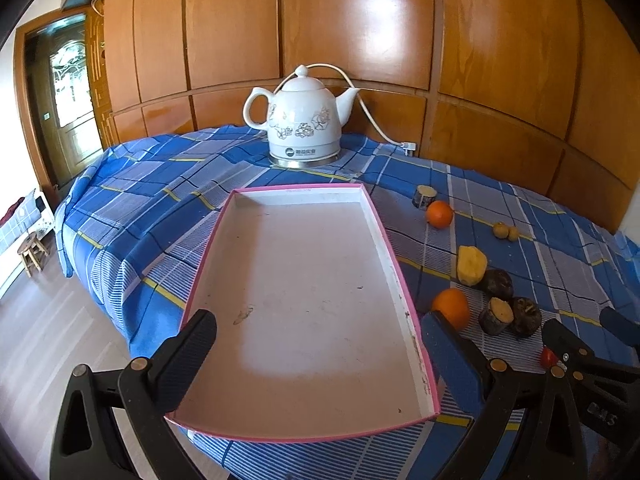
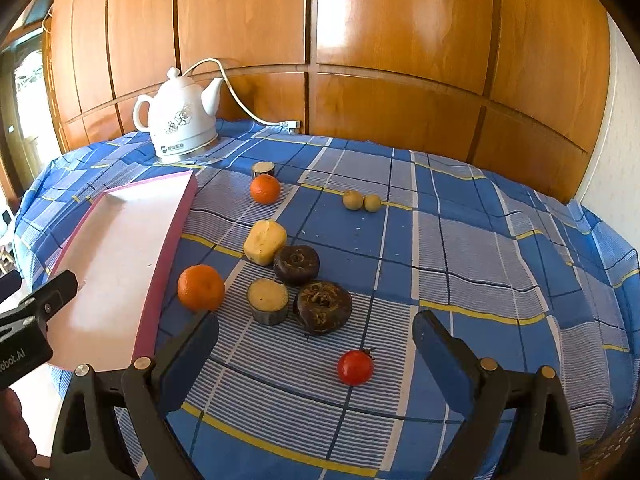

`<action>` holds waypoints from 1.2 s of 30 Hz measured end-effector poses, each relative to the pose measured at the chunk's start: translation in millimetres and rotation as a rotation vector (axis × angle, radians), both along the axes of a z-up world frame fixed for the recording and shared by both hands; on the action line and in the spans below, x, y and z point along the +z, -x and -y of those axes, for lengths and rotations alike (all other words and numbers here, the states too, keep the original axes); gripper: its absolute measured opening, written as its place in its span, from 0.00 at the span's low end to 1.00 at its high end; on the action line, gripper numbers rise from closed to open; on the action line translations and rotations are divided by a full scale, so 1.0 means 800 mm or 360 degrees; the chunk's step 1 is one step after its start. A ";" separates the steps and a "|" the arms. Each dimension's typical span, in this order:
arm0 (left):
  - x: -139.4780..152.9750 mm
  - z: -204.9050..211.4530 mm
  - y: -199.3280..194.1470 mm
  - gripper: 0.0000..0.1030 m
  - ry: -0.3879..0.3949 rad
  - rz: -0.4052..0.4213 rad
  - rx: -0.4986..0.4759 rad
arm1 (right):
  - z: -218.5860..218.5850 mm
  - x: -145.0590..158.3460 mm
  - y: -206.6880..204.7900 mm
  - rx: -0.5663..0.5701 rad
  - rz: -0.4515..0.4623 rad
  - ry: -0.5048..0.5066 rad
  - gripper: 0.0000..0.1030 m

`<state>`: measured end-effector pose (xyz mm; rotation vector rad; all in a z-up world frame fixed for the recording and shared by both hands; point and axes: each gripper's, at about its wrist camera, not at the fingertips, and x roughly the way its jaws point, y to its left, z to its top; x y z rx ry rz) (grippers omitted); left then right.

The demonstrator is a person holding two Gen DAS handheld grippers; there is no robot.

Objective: Organize fruits

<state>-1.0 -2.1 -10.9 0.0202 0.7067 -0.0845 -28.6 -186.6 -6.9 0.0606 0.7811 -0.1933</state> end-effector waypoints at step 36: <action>0.000 0.018 0.007 1.00 0.0058 -0.0023 -0.0229 | 0.004 -0.003 -0.001 -0.0011 -0.0004 -0.0009 0.96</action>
